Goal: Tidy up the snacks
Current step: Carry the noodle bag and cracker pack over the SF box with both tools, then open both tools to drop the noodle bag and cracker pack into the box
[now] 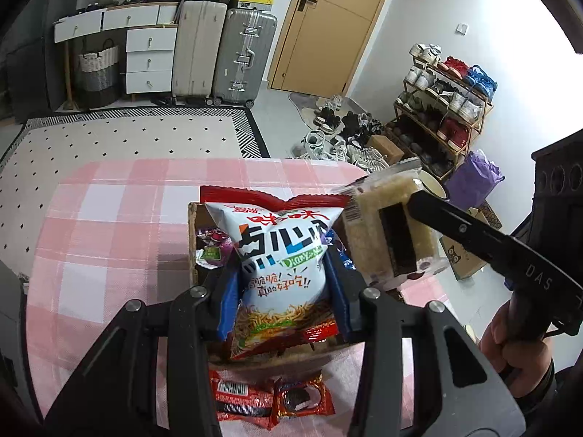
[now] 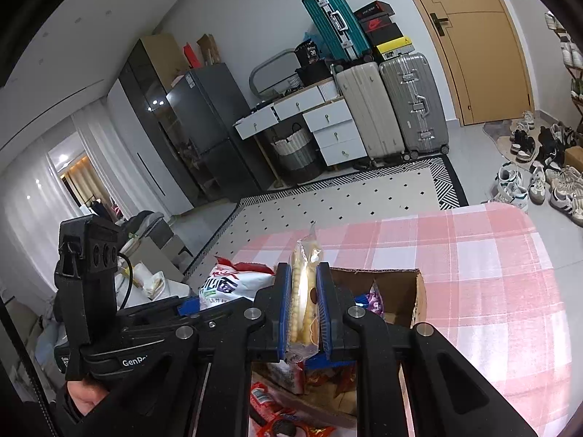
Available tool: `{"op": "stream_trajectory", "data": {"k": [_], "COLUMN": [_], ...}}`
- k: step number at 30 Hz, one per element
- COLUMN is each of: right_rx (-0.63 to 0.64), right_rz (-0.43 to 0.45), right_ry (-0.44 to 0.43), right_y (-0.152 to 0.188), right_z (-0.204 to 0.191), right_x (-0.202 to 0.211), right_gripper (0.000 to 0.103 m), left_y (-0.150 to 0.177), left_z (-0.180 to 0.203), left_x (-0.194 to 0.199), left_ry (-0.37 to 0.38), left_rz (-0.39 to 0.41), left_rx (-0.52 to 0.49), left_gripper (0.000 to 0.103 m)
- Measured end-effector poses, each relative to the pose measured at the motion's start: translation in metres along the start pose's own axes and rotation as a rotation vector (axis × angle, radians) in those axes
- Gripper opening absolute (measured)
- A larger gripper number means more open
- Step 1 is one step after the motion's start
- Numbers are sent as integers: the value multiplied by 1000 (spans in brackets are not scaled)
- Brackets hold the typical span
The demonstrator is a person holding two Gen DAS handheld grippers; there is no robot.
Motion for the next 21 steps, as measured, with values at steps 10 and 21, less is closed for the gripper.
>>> {"op": "stream_trajectory", "data": {"k": [10, 21], "right_rx": [-40, -18], "right_rz": [-30, 34], "right_ry": [33, 40], "right_y": [15, 7], "right_z": [21, 6], "right_x": [-16, 28], "right_gripper": [38, 43], "left_y": [-3, 5], "left_z": [-6, -16], "left_x": [-23, 13], "left_ry": [-13, -17], "left_rz": [-12, 41], "left_rx": [0, 25], "left_gripper": [80, 80]}}
Point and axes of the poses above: each gripper's, at about its wrist camera, not at the fingertips, and x roughly against the way its jaws point, z to its right, y to its underside, the point moved 2 cm from there along -x, roughly the way its jaws point, and after that the axes turned 15 degrees about x, right-handed, at the moved point
